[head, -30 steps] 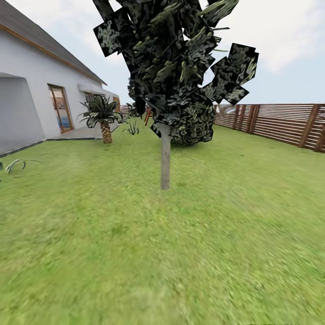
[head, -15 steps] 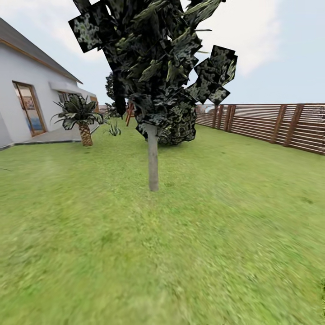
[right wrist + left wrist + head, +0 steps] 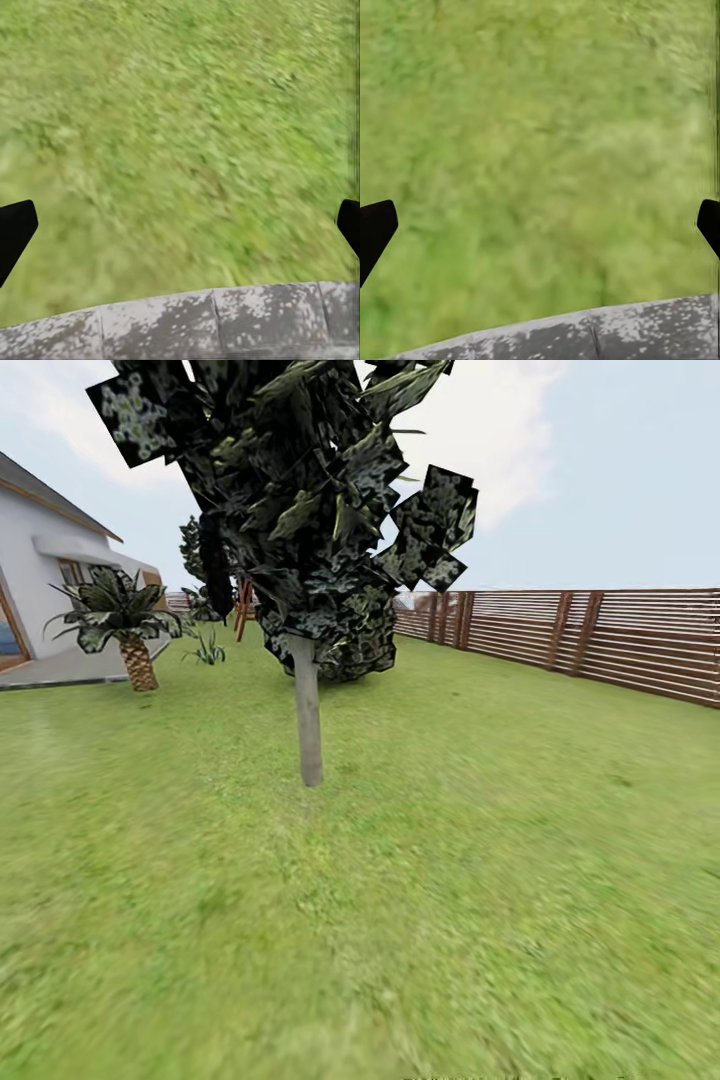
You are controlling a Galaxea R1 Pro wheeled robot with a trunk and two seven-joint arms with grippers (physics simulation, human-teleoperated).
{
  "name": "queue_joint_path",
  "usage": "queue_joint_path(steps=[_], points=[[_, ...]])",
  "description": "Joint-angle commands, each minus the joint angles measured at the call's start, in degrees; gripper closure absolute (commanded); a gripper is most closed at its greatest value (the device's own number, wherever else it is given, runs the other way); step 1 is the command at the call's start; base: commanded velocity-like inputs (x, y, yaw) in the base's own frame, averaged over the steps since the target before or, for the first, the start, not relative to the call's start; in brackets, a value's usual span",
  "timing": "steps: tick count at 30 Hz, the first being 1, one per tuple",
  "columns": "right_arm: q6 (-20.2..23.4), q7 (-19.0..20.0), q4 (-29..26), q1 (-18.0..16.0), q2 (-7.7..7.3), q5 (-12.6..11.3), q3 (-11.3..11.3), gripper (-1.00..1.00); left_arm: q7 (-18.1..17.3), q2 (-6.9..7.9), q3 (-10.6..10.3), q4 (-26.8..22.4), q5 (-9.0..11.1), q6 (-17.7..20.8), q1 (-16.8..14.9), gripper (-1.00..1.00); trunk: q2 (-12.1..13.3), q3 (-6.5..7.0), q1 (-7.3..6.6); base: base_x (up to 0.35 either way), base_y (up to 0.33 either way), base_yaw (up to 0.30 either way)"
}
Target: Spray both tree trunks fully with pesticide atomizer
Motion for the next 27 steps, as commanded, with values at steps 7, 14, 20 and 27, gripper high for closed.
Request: queue_joint_path(steps=[7,14,20,27], points=[[0.0,0.0,0.1,0.0,0.04,0.0,0.0,-1.0,0.0,0.01,0.0,0.0,0.0,0.0,0.0,-1.0,0.0,0.0,0.0,0.0,0.002,-0.27],[0.0,0.0,0.1,0.0,0.09,0.0,0.0,-1.0,0.0,0.01,0.0,0.1,-0.1,0.0,0.0,-1.0,0.0,0.0,0.0,0.0,0.0,-0.27],[0.0,0.0,0.1,0.0,0.09,0.0,0.1,-1.0,0.0,0.0,0.0,0.1,0.0,0.0,0.0,-1.0,0.0,0.0,0.0,0.0,0.0,-0.27],[0.0,0.0,0.1,0.0,0.09,-0.1,0.1,-1.0,0.0,0.0,0.0,0.1,-0.1,0.0,0.0,-1.0,0.0,0.0,0.0,0.0,0.0,-0.27]])
